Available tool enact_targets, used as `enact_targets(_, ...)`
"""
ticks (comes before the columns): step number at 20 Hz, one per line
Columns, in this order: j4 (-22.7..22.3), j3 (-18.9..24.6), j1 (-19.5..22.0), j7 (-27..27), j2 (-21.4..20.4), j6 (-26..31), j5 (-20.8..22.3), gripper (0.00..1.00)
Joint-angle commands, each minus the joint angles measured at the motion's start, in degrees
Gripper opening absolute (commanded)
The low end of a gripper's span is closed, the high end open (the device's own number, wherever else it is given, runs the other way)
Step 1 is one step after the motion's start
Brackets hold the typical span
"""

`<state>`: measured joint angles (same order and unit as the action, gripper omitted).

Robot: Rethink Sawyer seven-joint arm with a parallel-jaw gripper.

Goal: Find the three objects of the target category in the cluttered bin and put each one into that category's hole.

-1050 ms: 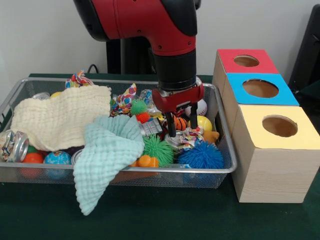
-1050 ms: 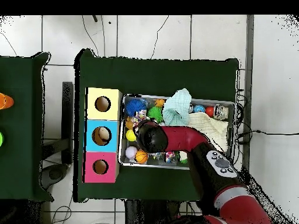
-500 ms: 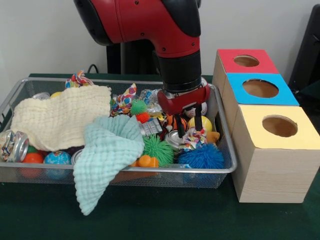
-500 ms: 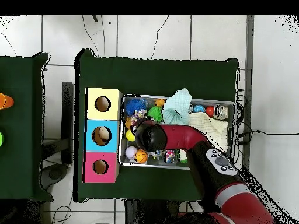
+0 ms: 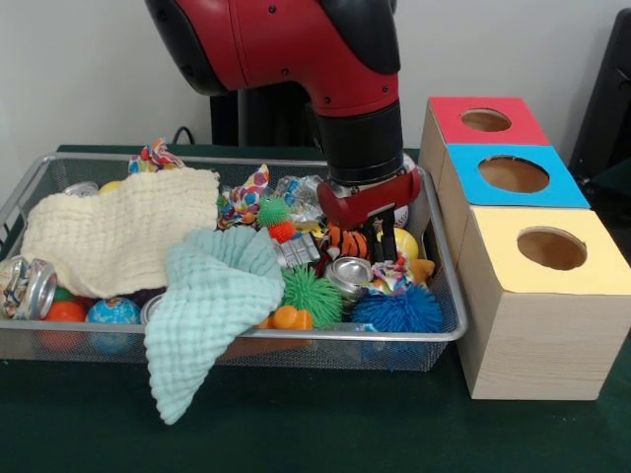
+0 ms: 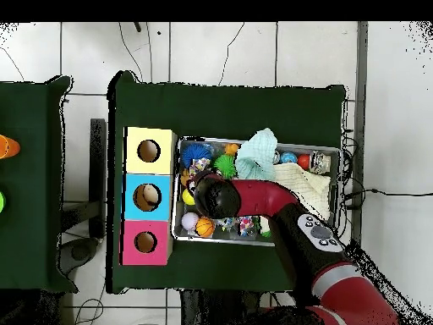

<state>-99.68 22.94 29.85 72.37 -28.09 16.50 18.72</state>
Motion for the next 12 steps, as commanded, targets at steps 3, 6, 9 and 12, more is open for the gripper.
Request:
enact_targets(3, 1.71, 5.4, 1.72, 7.0, 1.27, -3.76, -0.69, 0.0)
enact_targets(6, 1.1, 3.94, 0.15, 6.62, -3.19, 1.14, -1.27, 0.0)
enact_targets(9, 0.65, 2.81, -1.02, 7.23, -8.45, 7.05, -3.51, 0.0)
enact_targets(12, 0.68, 2.94, -0.98, 6.06, -12.19, 10.47, -4.47, 0.0)
